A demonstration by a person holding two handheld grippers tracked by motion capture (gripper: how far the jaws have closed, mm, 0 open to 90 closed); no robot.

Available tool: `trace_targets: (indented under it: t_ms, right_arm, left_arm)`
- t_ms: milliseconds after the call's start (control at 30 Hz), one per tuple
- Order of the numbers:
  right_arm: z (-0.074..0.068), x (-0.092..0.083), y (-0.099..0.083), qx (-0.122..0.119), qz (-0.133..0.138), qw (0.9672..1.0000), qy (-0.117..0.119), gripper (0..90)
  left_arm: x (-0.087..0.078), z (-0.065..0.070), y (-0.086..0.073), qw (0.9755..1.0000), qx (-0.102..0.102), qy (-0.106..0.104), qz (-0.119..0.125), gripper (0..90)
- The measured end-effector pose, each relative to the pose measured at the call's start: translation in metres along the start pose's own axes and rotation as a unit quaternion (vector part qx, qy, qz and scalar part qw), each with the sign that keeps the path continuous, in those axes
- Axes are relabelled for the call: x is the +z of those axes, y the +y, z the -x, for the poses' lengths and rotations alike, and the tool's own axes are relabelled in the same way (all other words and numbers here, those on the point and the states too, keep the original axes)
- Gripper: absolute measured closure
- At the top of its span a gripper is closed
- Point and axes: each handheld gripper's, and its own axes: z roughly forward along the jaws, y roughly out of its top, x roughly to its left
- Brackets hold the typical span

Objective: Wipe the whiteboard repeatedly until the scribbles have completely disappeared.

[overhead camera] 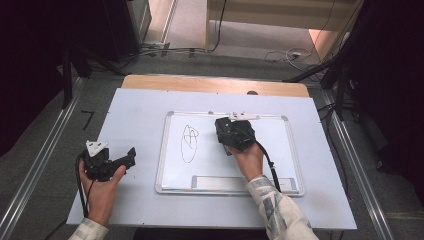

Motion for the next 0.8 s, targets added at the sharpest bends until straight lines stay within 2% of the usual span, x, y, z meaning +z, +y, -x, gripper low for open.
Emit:
trace_targets:
  t_ms: [233, 600, 800]
  right_arm:
    - [-0.012, 0.009, 0.0, -0.008, -0.003, 0.9999, 0.007, 35.9]
    - [-0.047, 0.026, 0.0, -0.032, -0.008, 0.999, 0.03, 36.1]
    - [-0.06, 0.033, -0.001, -0.045, -0.01, 0.9983, 0.035, 36.2]
  left_arm:
    - [0.001, 0.0, 0.0, 1.0, 0.002, 0.002, -0.003, 6.4]
    - [0.001, 0.0, 0.0, 1.0, 0.002, -0.001, -0.002, 6.4]
    - [0.002, 0.0, 0.0, 1.0, 0.003, -0.004, -0.004, 6.4]
